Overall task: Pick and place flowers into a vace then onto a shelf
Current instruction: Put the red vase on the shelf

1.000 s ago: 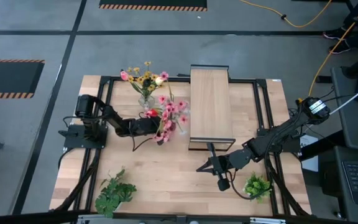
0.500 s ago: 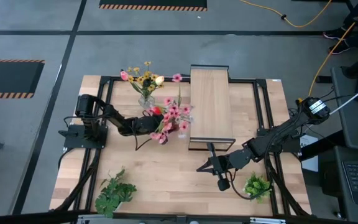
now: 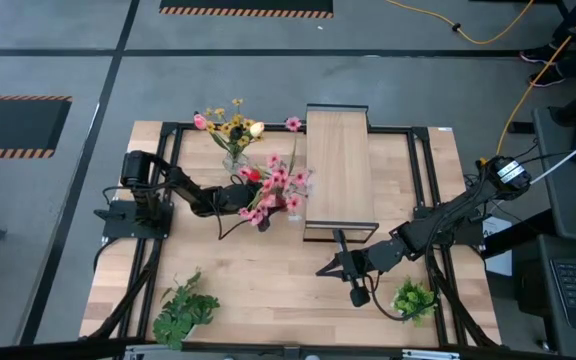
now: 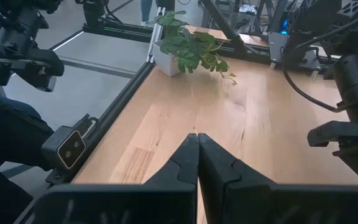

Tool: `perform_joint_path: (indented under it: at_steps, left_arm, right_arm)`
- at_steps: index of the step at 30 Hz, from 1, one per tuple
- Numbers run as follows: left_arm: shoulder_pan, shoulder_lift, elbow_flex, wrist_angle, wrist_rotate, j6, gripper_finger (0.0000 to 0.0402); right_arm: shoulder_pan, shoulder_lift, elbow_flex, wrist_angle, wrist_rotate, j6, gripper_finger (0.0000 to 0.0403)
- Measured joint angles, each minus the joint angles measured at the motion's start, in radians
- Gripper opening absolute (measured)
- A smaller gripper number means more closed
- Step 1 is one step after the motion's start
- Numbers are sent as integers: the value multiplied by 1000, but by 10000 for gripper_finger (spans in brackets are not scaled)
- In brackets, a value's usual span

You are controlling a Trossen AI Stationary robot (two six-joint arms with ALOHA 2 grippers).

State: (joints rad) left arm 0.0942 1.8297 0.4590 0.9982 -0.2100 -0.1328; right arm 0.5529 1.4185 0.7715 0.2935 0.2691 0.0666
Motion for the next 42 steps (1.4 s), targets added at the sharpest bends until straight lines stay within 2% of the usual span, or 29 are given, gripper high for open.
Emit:
perform_joint_path:
  at_steps: [12, 19, 25, 33, 42]
  left_arm:
    - [-31, -47, -58, -21, -4, -8, 220]
    - [-66, -174, -113, -93, 1, -18, 220]
    - [-94, -288, -111, -226, -5, -38, 220]
    - [-139, -383, -110, -232, -16, -21, 220]
    - [-188, -546, -110, -371, -60, -37, 220]
  right_arm:
    - [0, 0, 0, -3, 0, 1, 5]
    - [0, 0, 0, -4, 0, 2, 5]
    - [0, 0, 0, -2, 0, 3, 5]
    - [0, 0, 0, 0, 0, 4, 5]
    - [0, 0, 0, 12, 0, 4, 5]
